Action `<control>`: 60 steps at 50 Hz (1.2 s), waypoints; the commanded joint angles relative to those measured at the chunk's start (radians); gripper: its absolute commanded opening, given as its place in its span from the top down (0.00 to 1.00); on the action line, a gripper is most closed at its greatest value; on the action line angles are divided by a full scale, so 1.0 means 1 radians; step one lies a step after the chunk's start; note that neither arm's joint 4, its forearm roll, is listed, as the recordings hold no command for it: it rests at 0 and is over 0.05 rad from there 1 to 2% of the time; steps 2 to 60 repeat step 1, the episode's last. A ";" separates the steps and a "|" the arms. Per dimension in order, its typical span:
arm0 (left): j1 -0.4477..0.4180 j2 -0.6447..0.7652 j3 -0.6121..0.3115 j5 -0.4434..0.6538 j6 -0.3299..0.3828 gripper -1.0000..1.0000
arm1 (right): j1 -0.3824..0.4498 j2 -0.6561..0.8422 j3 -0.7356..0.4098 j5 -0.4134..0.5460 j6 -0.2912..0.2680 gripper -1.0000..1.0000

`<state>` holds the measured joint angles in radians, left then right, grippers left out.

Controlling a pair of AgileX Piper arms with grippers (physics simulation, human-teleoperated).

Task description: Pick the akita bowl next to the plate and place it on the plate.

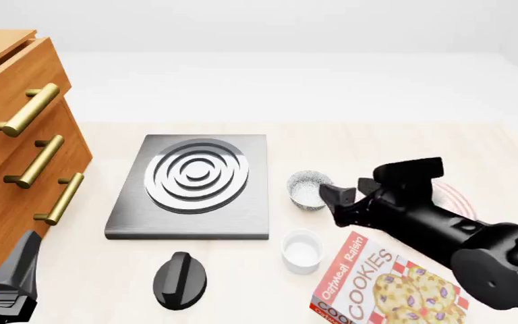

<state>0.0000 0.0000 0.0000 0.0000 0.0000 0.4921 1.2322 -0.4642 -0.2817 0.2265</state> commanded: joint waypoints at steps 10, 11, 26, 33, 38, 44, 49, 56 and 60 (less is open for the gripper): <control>0.000 0.000 0.000 0.000 0.000 0.00 | 0.133 -0.082 0.028 0.019 0.005 0.00; 0.000 0.000 0.000 0.000 0.000 0.00 | 0.133 -0.082 0.028 0.019 0.005 0.00; 0.000 0.000 0.000 0.000 0.000 0.00 | 0.133 -0.082 0.028 0.019 0.005 0.00; 0.000 0.000 0.000 0.000 0.000 0.00 | 0.133 -0.082 0.028 0.019 0.005 0.00; 0.000 0.000 0.000 0.000 0.000 0.00 | 0.133 -0.082 0.028 0.019 0.005 0.00; 0.000 0.000 0.000 0.000 0.000 0.00 | 0.133 -0.082 0.028 0.019 0.005 0.00; 0.000 0.000 0.000 0.000 0.000 0.00 | 0.133 -0.082 0.028 0.019 0.005 0.00; 0.000 0.000 0.000 0.000 0.000 0.00 | 0.133 -0.082 0.028 0.019 0.005 0.00; 0.000 0.000 0.000 0.000 0.000 0.00 | 0.133 -0.082 0.028 0.019 0.005 0.00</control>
